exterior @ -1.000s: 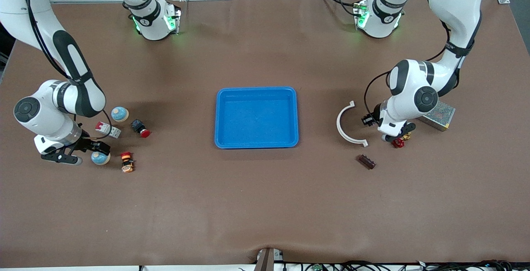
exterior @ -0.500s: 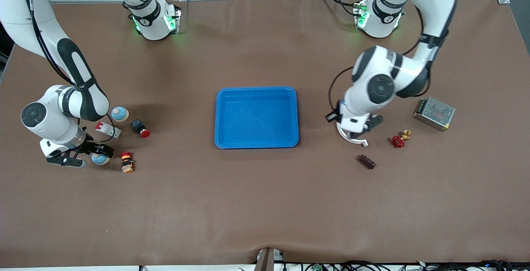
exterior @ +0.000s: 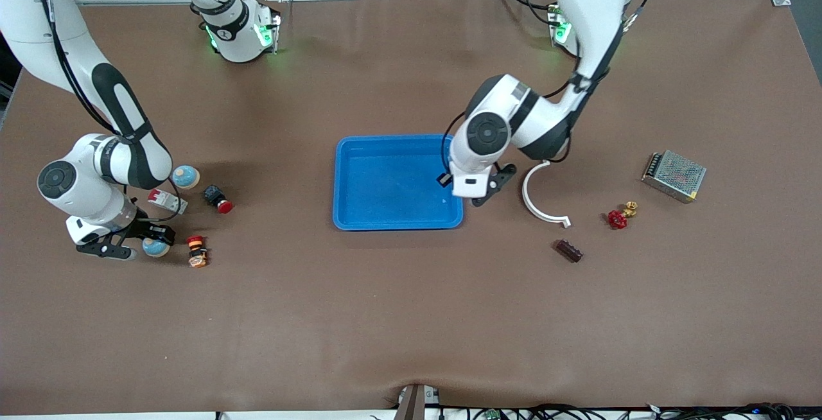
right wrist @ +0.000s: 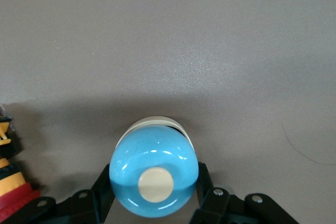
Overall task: Place electrolytic capacitor and blue bell in tray
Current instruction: 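Carry the capacitor to the tray while the right gripper lifts the bell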
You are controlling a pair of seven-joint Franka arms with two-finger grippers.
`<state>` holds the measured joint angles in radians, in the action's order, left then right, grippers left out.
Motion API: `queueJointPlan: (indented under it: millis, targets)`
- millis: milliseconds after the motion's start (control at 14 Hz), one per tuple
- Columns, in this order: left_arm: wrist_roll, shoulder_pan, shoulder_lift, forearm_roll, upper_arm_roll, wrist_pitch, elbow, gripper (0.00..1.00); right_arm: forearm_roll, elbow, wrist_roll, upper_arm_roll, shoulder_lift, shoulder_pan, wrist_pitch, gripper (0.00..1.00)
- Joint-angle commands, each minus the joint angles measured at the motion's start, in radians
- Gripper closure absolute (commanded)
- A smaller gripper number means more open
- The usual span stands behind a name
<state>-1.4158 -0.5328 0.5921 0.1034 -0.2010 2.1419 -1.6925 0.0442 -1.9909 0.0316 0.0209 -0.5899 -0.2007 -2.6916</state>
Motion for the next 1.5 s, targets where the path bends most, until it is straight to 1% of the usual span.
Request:
queueJointPlan:
  millis: [0,143,214,286,429,500,571,643,786,929,1071,1143,1286,1429]
  targets:
    - [-0.08,-0.047,0.089,0.013,0.008,0.004,0.091,1.0,0.003,0.02,-0.009,-0.022,0.024,0.003,0.074,1.0]
    - [-0.107,-0.062,0.113,0.016,0.008,0.05,0.093,1.0,0.002,0.061,-0.068,-0.03,0.071,0.026,0.216,1.0]
    - [-0.121,-0.073,0.123,0.016,0.009,0.062,0.091,1.0,0.002,0.082,-0.135,-0.03,0.094,0.05,0.305,1.0]
    - [-0.13,-0.076,0.136,0.015,0.008,0.064,0.091,1.0,0.0,0.096,-0.21,-0.035,0.119,0.081,0.361,1.0]
    - [-0.132,-0.088,0.147,0.012,0.009,0.07,0.09,1.0,-0.021,0.093,-0.403,-0.055,0.151,0.131,0.381,1.0]
    - [-0.133,-0.087,0.152,0.012,0.009,0.07,0.09,0.89,-0.023,0.092,-0.526,-0.067,0.154,0.17,0.38,1.0]
    - [-0.133,-0.087,0.153,0.009,0.011,0.07,0.091,0.34,-0.021,0.092,-0.662,-0.075,0.154,0.214,0.377,1.0]
    - [-0.133,-0.088,0.152,0.009,0.011,0.07,0.091,0.0,-0.021,0.095,-0.78,-0.078,0.154,0.269,0.371,1.0]
    - [-0.13,-0.081,0.141,0.007,0.014,0.07,0.094,0.0,-0.02,0.098,-0.989,-0.078,0.15,0.377,0.362,1.0]
    - [-0.127,-0.07,0.118,0.004,0.023,0.063,0.103,0.0,-0.021,0.093,-1.126,-0.078,0.15,0.46,0.357,1.0]
    - [-0.121,-0.027,0.079,-0.02,0.029,0.056,0.103,0.0,-0.021,0.081,-1.237,-0.078,0.153,0.536,0.355,1.0]
    - [-0.118,-0.006,0.052,-0.039,0.029,0.043,0.103,0.0,-0.021,0.063,-1.298,-0.078,0.154,0.579,0.337,1.0]
    - [-0.111,0.043,0.008,-0.051,0.029,0.021,0.103,0.0,-0.021,0.003,-1.422,-0.078,0.157,0.662,0.244,1.0]
    - [-0.05,0.095,-0.024,-0.071,0.028,-0.019,0.103,0.0,-0.021,-0.015,-1.51,-0.078,0.153,0.727,0.21,1.0]
